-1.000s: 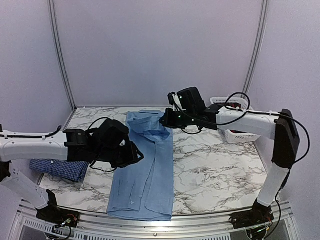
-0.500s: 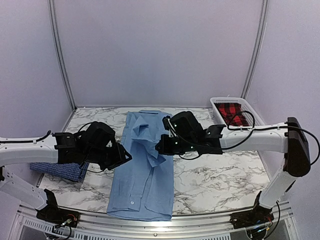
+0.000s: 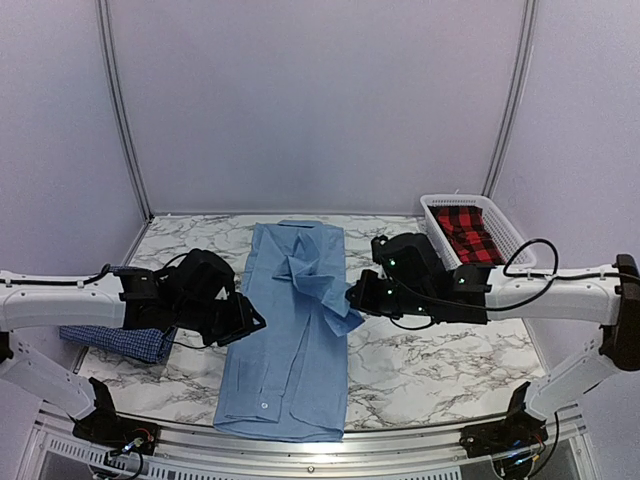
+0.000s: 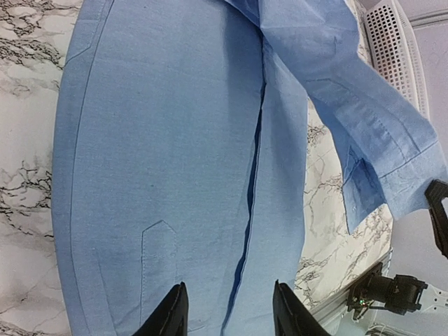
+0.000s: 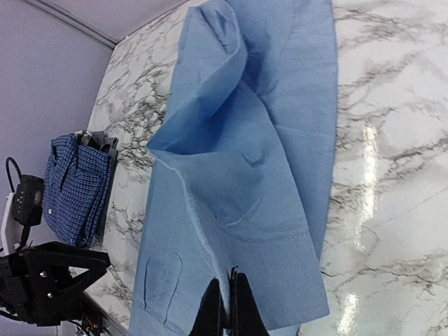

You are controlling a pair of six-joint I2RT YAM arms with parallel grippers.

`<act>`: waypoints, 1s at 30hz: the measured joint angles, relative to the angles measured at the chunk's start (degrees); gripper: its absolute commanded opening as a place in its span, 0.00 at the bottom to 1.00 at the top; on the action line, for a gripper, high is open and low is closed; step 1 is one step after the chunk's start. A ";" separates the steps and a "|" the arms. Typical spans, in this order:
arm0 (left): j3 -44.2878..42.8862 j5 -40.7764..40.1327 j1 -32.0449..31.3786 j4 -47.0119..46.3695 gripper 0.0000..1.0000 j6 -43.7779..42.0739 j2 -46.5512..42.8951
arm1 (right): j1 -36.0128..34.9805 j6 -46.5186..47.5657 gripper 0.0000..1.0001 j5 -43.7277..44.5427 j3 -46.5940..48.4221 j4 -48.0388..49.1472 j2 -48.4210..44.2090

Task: Fold and stack the long sleeve shirts
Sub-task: Adjust the sleeve of the 1/3-folded shirt.

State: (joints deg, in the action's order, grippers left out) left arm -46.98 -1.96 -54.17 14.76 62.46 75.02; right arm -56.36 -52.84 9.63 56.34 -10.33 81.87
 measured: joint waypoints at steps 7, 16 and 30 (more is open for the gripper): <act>0.00 2.40 0.20 -1.95 0.44 -0.11 1.60 | -0.70 -10.93 0.00 -0.74 -13.33 5.35 -5.97; 1.88 4.76 0.20 -4.70 0.45 0.13 2.58 | -8.74 -23.85 0.00 -1.51 -13.55 19.21 -6.82; 3.78 6.10 0.28 -5.92 0.45 0.26 2.54 | -13.31 -23.58 0.63 1.66 -17.33 9.14 -13.53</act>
State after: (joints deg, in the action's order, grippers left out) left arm -43.20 4.14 -53.89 8.84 62.72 77.56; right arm -69.67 -76.42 11.29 39.00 -1.19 68.34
